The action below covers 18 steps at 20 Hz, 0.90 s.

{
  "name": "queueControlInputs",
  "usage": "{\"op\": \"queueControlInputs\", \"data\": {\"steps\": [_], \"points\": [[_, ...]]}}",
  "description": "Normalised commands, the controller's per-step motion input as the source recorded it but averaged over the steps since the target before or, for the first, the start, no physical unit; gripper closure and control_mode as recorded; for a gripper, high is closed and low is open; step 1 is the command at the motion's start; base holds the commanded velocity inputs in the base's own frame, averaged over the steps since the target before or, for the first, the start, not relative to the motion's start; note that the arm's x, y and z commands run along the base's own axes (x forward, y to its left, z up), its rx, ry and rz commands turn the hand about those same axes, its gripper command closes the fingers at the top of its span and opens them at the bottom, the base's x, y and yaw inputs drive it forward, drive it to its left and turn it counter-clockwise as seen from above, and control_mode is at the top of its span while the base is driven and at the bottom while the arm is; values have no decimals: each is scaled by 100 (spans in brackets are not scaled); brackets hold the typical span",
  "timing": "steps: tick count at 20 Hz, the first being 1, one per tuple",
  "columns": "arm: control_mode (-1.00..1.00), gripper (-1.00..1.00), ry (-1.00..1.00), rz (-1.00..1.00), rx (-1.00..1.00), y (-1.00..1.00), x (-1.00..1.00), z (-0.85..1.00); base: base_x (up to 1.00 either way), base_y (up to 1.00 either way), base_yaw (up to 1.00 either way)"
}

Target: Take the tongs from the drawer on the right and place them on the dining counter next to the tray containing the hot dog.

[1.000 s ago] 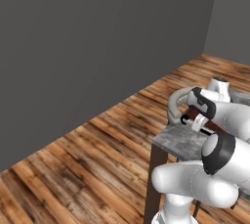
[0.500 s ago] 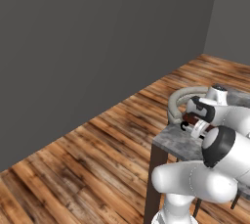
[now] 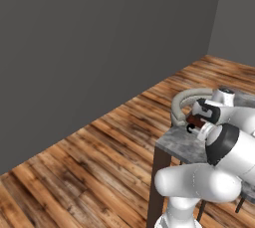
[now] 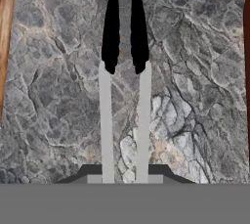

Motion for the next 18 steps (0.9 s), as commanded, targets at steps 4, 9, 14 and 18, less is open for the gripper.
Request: {"op": "queueControlInputs", "data": {"steps": [4,9,14,18], "points": [[-100,100,0,0,0,-15,4,-16,0,0,0],[-100,100,0,0,0,-7,2,-22,0,0,0],[-100,100,0,0,0,-2,2,-9,0,0,0],[-100,100,0,0,0,0,0,0,0,0,0]]}}
